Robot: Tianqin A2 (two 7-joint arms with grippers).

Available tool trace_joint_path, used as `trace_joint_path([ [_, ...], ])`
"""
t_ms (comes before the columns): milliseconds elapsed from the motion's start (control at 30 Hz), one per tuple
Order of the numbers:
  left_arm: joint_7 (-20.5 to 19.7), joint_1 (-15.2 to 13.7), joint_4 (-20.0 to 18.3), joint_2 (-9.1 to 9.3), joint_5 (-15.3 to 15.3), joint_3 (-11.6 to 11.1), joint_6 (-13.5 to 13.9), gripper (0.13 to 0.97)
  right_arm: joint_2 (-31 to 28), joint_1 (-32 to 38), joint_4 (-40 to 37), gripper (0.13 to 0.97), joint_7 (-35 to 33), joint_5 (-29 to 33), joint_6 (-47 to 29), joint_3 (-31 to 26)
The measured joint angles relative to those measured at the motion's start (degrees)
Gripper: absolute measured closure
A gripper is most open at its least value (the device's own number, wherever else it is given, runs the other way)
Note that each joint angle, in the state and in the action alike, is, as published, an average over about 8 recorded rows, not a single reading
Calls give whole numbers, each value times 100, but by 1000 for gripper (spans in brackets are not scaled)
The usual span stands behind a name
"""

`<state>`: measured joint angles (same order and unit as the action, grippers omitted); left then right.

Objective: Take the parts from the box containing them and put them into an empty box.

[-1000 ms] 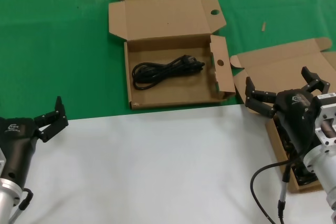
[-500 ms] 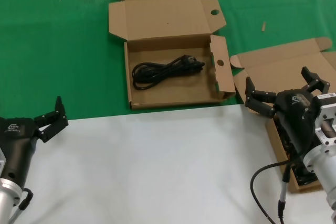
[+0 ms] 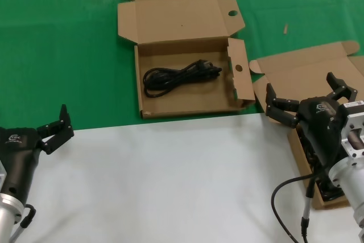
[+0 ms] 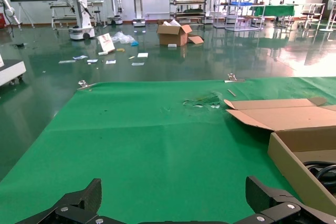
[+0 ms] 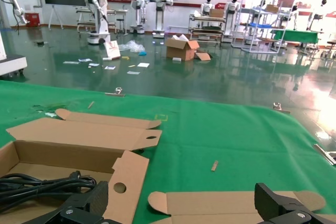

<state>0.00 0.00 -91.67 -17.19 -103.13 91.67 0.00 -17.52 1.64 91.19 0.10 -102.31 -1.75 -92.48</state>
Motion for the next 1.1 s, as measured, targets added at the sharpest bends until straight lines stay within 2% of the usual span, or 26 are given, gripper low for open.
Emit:
trace_joint_path([
  [1100,0,0,0,0,0,0,0,132,0,0,0,129,0,0,0,0],
])
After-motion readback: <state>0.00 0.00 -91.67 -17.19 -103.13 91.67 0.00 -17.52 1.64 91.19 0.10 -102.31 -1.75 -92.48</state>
